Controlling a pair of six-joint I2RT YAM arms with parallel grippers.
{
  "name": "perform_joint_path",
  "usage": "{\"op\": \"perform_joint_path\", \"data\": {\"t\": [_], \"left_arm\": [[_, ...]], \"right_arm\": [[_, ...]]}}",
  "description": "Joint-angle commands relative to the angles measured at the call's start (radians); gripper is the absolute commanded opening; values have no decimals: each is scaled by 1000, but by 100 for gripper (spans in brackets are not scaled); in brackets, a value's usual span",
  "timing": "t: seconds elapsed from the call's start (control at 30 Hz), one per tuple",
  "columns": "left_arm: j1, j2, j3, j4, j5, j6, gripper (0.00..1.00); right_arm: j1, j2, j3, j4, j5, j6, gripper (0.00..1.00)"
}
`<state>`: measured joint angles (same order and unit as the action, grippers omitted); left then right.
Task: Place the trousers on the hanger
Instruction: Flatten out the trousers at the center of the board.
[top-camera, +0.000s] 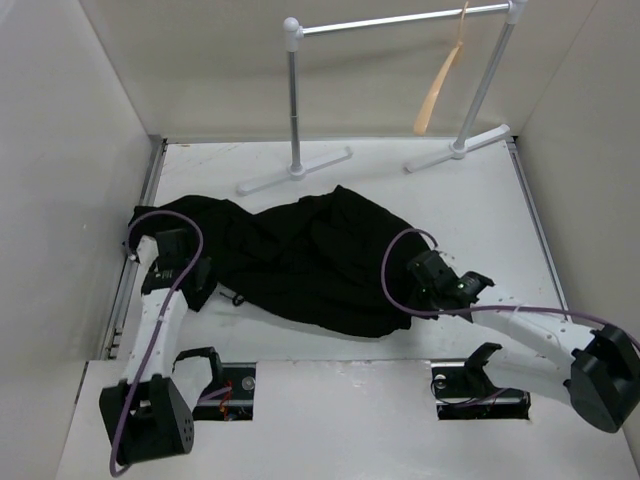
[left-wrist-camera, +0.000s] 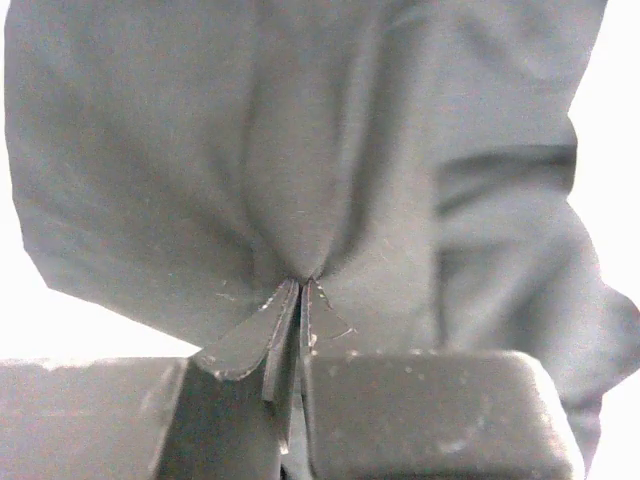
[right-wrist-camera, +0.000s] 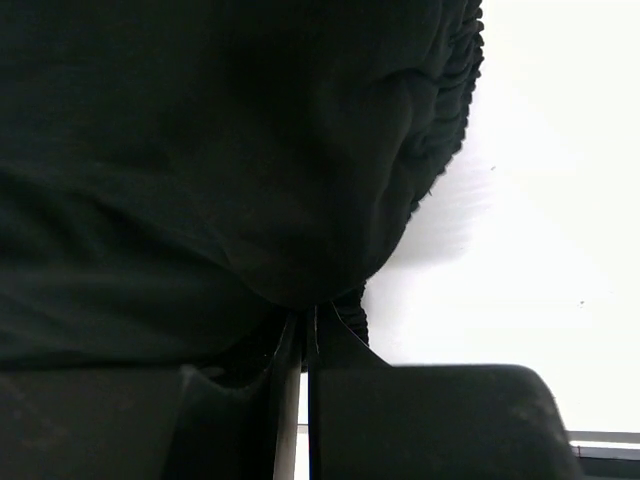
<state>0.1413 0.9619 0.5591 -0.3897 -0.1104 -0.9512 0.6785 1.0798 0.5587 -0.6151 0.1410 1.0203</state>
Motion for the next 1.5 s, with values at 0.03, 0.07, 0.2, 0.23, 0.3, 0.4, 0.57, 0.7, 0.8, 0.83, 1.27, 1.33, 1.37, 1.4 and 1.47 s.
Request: {"op": "perform_joint_path", "data": {"t": [0.03,0.07,0.2,0.23,0.3,0.4,0.57,0.7,0.8,0.83,1.27,1.33,1.37,1.4,1.47], "left_arm": [[37,-71,203,-57,-90,43,0],[39,-65,240,-58,-100,46,0],[28,26,390,-28,-110,52,1],[13,55,415,-23,-112,54,2],[-9,95,430,-46,-123,61,3],[-1,69,345,-64,-140,60,2],[67,64,427,-41,-153,54,0],[7,232,700,0,-201,91,0],[-47,465,899,87,-230,130,0],[-53,556,962,118,-235,147,1],[-30,676,896,18,-256,262,69],[-35,510,677,49,-271,244,69],[-36,433,579,51,-279,218,68],[-33,366,488,46,-275,191,68],[-29,244,333,25,-256,145,68]], "right_arm": [[-40,-75,33,-34,83,-35,4],[-50,-96,30,-46,86,-40,4],[-105,-190,26,-109,95,-51,3],[-125,-213,26,-126,98,-57,3],[-170,-254,26,-155,101,-80,3],[-207,-314,30,-182,104,-78,3],[-245,-340,50,-224,117,-72,1],[-286,-354,72,-249,141,-75,1],[-317,-340,78,-233,126,-98,1],[-323,-334,79,-227,121,-104,1],[-369,-281,142,-192,112,-167,4],[-379,-281,142,-181,112,-177,4],[-385,-279,139,-175,109,-183,4],[-391,-278,138,-170,100,-190,4],[-399,-273,138,-166,85,-201,4]]}}
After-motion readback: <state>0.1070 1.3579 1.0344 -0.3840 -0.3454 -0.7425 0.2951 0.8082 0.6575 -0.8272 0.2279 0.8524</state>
